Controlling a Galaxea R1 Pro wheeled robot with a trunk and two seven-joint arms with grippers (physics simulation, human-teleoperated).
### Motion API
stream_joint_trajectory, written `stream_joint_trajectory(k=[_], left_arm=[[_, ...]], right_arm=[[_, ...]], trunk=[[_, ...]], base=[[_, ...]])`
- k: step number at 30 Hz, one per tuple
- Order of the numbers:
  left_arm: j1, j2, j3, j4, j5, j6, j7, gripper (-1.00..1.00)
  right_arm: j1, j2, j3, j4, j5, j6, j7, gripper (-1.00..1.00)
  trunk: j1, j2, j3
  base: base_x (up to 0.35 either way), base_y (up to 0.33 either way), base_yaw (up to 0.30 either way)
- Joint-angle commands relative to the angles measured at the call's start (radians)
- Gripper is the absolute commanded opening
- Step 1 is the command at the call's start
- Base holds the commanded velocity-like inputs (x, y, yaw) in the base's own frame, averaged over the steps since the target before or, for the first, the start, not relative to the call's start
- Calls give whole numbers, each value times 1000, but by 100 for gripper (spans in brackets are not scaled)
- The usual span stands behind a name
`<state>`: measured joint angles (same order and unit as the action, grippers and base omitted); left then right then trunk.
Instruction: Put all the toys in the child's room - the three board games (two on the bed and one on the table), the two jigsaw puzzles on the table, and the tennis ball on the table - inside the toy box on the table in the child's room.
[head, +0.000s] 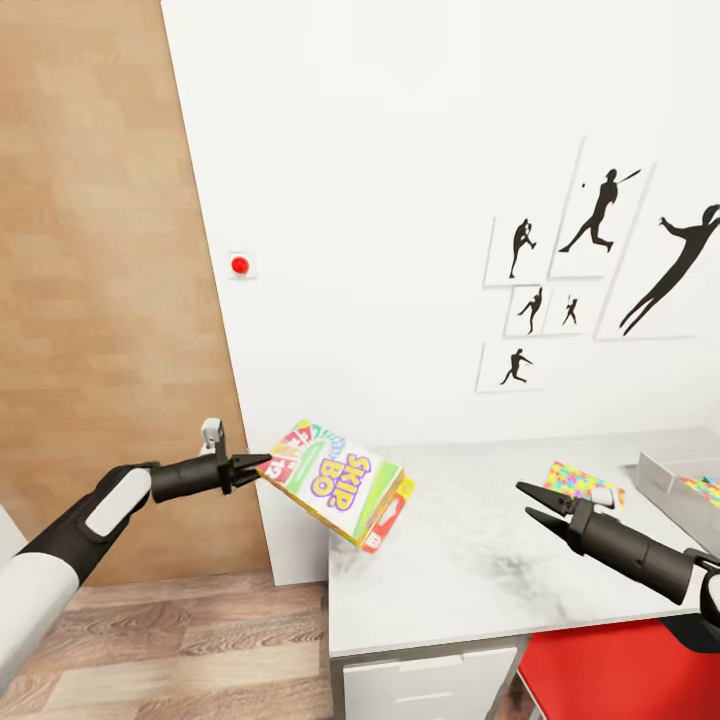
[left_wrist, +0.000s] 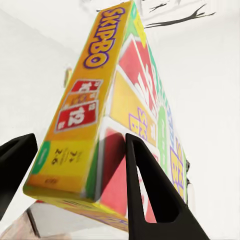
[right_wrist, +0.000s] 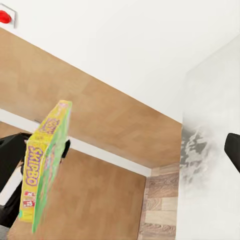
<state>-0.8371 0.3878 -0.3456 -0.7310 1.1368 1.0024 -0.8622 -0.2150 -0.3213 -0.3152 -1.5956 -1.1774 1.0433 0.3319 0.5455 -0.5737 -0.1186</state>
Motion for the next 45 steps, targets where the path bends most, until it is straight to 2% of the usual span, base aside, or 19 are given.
stream_joint_trajectory(k=[1,3,8,10,16,23,28,34,45], left_arm=[[0,1,-4,-27,-3,14,-20,-100],[16,0,-6,-75,1,30,-80,-100],[59,7,-9,-117,-1,38,-213,-100],[69,8,-9,-120,-2,39,-224,-100],[80,3,-10,-120,-12,31,-211,-100],[83,6,-9,-120,-13,25,-205,-100],[84,11,-9,-120,-14,15,-205,-100],[97,12,-8,-120,-14,-45,-212,-100],[102,13,-6,-120,-10,-71,-219,-100]], right_arm=[[1,1,-1,-1,10,4,10,100],[4,3,2,-2,10,4,10,100],[5,11,4,-3,12,4,10,100],[5,12,5,-3,12,4,10,100],[5,17,53,-3,16,2,7,100],[5,18,73,-3,17,-5,8,100],[4,17,70,-2,18,-3,14,100],[3,16,67,0,18,-2,18,100],[3,17,63,2,17,-2,21,100]], trunk=[[-3,6,1],[-11,20,8],[-30,55,23],[-38,69,29],[-61,111,48],[-88,160,70],[-88,160,71],[-88,160,77],[-88,160,91]], base=[[0,0,0],[0,0,0],[0,0,0],[0,0,0],[0,0,0],[0,0,0],[0,0,0],[0,-32,0],[-6,-261,-157]])
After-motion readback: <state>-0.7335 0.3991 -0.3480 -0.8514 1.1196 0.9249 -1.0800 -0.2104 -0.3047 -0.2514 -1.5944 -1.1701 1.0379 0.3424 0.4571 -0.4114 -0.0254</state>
